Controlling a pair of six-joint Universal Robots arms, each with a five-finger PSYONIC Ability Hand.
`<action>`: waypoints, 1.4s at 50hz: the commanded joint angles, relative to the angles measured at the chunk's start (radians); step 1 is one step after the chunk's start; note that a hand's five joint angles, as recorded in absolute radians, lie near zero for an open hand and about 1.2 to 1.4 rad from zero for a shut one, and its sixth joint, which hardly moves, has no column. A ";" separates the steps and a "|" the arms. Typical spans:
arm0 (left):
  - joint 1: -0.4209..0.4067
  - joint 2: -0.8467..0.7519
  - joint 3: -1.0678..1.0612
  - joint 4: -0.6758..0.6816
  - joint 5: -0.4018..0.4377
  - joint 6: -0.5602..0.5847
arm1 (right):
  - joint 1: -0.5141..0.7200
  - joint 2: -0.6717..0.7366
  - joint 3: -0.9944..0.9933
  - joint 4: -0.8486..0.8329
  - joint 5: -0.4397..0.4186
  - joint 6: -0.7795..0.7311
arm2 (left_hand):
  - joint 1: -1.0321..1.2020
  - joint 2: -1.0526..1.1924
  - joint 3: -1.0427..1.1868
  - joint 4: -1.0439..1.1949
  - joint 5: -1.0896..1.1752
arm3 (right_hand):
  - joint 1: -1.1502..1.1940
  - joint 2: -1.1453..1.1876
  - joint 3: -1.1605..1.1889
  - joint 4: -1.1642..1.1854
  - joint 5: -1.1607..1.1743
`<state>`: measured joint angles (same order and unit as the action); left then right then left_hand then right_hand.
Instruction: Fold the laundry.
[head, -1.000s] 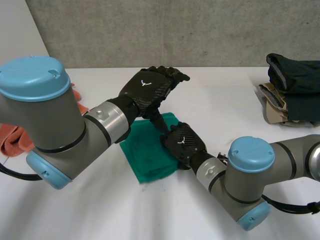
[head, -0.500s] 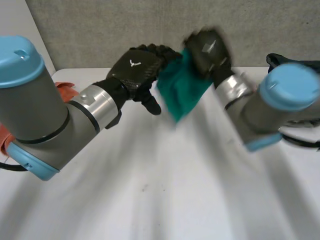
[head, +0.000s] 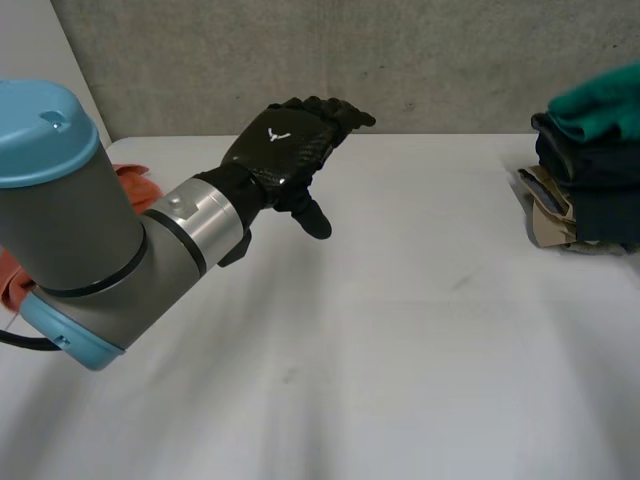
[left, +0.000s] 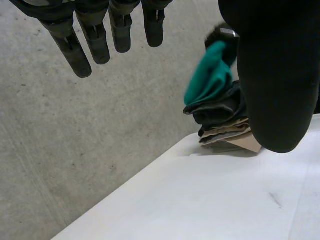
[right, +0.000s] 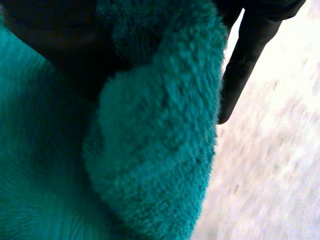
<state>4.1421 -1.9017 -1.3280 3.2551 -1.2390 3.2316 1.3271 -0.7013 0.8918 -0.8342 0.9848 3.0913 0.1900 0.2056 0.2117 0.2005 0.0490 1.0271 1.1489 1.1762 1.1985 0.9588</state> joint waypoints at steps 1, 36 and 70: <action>-0.010 0.000 -0.016 0.000 0.001 0.001 | -0.121 0.092 0.070 -0.003 -0.147 -0.002 | 0.038 0.023 0.016 0.028 0.005 | 0.369 0.247 0.220 0.198 0.263; -0.089 0.122 -0.026 0.003 0.015 -0.001 | -0.057 -0.490 0.299 0.460 0.387 -0.441 | 0.029 0.014 0.008 0.019 -0.004 | -0.853 -0.974 -1.002 -1.024 -0.959; 0.696 -0.341 0.104 0.124 -0.042 0.335 | 0.406 -0.629 0.998 0.610 0.011 -0.528 | 0.021 0.005 -0.001 0.010 -0.013 | -0.853 -0.974 -1.002 -1.024 -0.959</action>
<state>4.7924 -2.0217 -1.2922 3.3474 -1.3141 3.4040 1.7341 -1.3338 1.8766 -0.3227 0.9171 2.6120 0.1871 0.2054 0.2117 0.2001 0.0490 0.2303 0.2155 0.2128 0.2166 0.0477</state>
